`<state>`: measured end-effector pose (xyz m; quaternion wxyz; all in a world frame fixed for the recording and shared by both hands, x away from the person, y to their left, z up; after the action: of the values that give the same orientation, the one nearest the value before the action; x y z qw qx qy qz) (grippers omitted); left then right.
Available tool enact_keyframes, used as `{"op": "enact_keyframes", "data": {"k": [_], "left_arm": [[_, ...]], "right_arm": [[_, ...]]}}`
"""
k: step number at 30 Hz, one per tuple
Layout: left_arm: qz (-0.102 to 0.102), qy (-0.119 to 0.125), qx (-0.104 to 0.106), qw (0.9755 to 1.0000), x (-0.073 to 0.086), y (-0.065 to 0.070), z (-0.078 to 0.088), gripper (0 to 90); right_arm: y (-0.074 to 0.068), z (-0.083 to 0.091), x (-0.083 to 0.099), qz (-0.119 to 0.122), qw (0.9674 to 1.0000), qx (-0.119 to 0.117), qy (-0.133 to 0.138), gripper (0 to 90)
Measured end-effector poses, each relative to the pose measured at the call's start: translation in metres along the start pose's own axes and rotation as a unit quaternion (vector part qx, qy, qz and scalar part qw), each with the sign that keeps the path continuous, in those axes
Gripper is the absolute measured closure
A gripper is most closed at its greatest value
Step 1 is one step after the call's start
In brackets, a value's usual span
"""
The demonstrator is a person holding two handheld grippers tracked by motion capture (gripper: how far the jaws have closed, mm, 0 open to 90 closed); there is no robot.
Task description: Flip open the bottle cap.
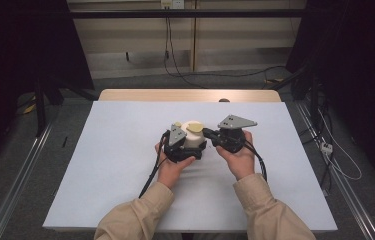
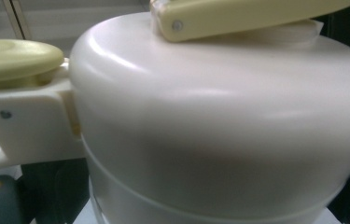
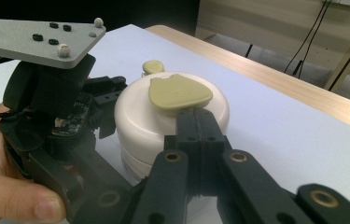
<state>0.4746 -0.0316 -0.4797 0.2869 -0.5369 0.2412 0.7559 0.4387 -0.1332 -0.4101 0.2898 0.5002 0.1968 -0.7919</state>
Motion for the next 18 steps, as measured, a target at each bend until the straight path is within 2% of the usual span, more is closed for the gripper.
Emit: {"op": "enact_keyframes", "data": {"k": [18], "left_arm": [[0.000,0.000,0.000,1.0000,-0.0001,0.0002,0.0000,5.1]], "right_arm": [[0.0000,-0.0009,-0.0047,-0.004,1.0000,-0.005,0.003,90.0]]}}
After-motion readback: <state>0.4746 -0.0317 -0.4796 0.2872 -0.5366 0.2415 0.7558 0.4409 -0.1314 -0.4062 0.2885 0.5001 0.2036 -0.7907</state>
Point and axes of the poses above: each handheld gripper's, and its own axes: z roughly backward along the jaws, x roughly out of its underside, y roughly to its right, the point moved 7 cm from there along -z, roughly forward along the jaws, and after that the axes turned 2 degrees about -x, right-handed, at the moved point
